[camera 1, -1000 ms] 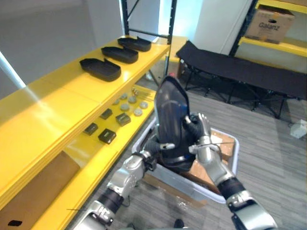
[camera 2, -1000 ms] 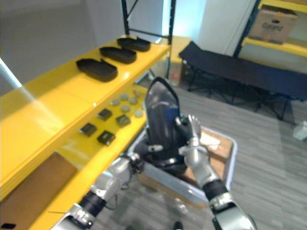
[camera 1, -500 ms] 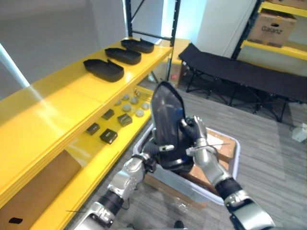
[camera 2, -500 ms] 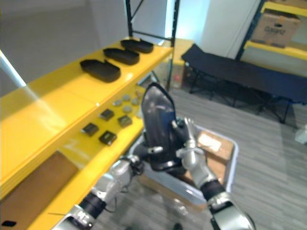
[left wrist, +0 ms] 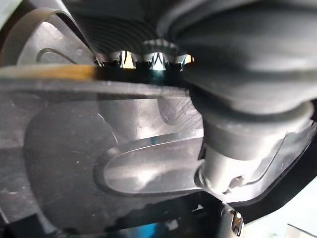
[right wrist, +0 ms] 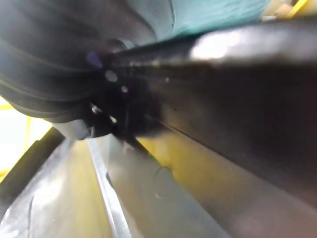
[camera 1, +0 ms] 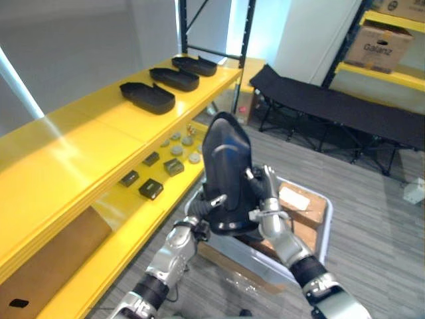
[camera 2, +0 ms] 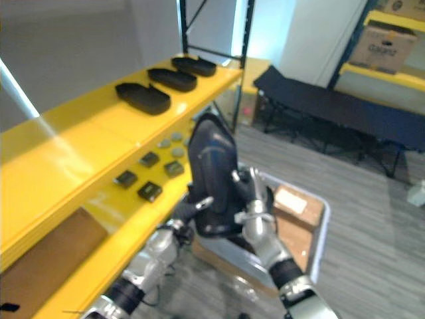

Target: Walk over and take plastic housings, then place them on the shelf

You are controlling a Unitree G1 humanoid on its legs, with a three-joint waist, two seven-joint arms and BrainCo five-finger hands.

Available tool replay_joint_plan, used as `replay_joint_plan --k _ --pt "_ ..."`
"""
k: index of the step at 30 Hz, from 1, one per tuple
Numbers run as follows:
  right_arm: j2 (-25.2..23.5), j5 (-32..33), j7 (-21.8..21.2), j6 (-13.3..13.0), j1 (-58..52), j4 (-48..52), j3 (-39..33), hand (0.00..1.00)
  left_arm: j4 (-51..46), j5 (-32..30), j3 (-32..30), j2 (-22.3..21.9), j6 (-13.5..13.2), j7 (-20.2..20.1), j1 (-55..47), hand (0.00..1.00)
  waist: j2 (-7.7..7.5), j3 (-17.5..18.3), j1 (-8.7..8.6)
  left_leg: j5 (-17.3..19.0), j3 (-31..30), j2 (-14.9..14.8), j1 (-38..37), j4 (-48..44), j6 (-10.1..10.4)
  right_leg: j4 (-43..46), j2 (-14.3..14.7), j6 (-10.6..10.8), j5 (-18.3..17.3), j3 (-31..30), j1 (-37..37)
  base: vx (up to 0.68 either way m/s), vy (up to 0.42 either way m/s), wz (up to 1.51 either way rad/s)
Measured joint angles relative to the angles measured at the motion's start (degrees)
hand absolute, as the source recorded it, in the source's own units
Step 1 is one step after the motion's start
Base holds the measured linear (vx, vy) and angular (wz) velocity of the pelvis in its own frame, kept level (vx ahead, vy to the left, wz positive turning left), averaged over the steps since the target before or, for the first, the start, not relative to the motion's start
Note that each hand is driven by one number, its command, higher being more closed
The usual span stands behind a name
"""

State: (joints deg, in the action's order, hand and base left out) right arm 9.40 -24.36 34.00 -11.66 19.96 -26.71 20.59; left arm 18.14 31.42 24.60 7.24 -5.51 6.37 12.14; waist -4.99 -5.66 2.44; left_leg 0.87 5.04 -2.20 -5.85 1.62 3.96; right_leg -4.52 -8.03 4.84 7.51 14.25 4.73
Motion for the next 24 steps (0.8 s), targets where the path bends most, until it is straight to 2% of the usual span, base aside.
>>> replay_joint_plan --k 5,6,9,11,12,15,18,21,24 --pt "0.1 2.1 0.8 -1.7 -1.9 2.4 0.0 1.0 -1.8 -1.2 -0.8 -1.0 -0.8 0.7 -0.9 1.0 -0.1 0.0 -0.06 0.1 0.0 0.0 0.0 0.0 0.0 0.0 0.0 0.0 -0.1 0.0 0.0 0.0 0.0 0.0" --pt "0.1 2.9 0.7 -2.1 -2.9 3.4 0.0 1.0 -2.2 -3.0 -0.7 -1.0 -0.8 0.6 -0.9 1.0 -0.17 -0.1 -0.07 0.1 0.0 0.0 0.0 0.1 0.1 0.0 0.0 0.0 -0.1 0.0 -0.1 0.0 0.0 0.0" --pt "0.6 3.8 0.7 -4.3 -4.6 4.5 0.0 1.0 -3.9 -5.5 -0.9 -1.0 -0.8 0.8 -1.0 1.0 -0.27 -0.1 -0.11 0.2 0.2 0.0 0.0 0.0 0.0 0.0 0.0 0.0 -0.1 -0.1 -0.2 0.0 0.0 0.0" --pt "0.9 4.0 0.7 -4.4 -5.1 5.4 0.1 1.0 -4.7 -5.7 -0.5 -1.0 -0.6 1.7 -1.0 1.0 -0.33 -0.2 -0.17 0.2 0.3 0.0 0.1 0.0 0.0 0.0 0.0 0.0 -0.1 -0.1 -0.2 0.0 0.0 0.0" --pt "1.5 4.3 0.7 -4.4 -5.2 5.7 0.2 0.0 -5.2 -7.1 0.1 -1.0 -0.6 2.3 -1.0 1.0 -0.34 -0.2 -0.16 0.2 0.3 0.0 0.1 0.0 0.1 0.0 0.0 0.0 -0.1 -0.2 -0.2 0.0 0.0 0.0" --pt "3.5 5.4 0.3 -6.1 -5.6 6.3 1.5 0.0 -6.1 -8.0 0.5 -0.8 -0.2 2.4 -0.9 1.0 -0.4 -0.2 -0.21 0.3 0.4 -0.1 0.1 -0.1 0.1 0.0 0.1 0.0 -0.1 -0.3 -0.3 0.0 0.0 0.0" --pt "4.8 9.8 -2.1 -7.4 -6.3 7.7 3.4 0.0 -6.3 -7.9 1.0 -0.5 0.9 2.3 -0.9 1.0 -0.4 -0.2 -0.3 0.4 0.4 -0.2 0.1 -0.3 0.1 0.0 0.2 -0.1 -0.1 -0.5 -0.4 0.0 0.0 -0.03" --pt "6.0 13.6 -6.7 -7.5 -6.4 8.3 4.0 0.0 -6.3 -7.5 1.8 1.5 1.4 2.4 0.0 1.0 -0.41 -0.2 -0.62 1.2 0.4 -0.3 1.2 -2.1 0.1 0.0 0.2 -0.3 0.1 -0.6 -0.6 0.0 0.0 -0.01" --pt "6.7 16.8 -7.9 -7.4 -6.4 8.5 4.5 0.0 -6.3 -7.7 2.4 2.6 2.4 2.4 1.3 1.0 -0.39 -0.2 -0.74 1.8 0.3 -0.4 2.0 -3.7 0.1 -0.1 0.2 -0.3 0.1 -0.5 -0.7 0.0 0.0 0.0"
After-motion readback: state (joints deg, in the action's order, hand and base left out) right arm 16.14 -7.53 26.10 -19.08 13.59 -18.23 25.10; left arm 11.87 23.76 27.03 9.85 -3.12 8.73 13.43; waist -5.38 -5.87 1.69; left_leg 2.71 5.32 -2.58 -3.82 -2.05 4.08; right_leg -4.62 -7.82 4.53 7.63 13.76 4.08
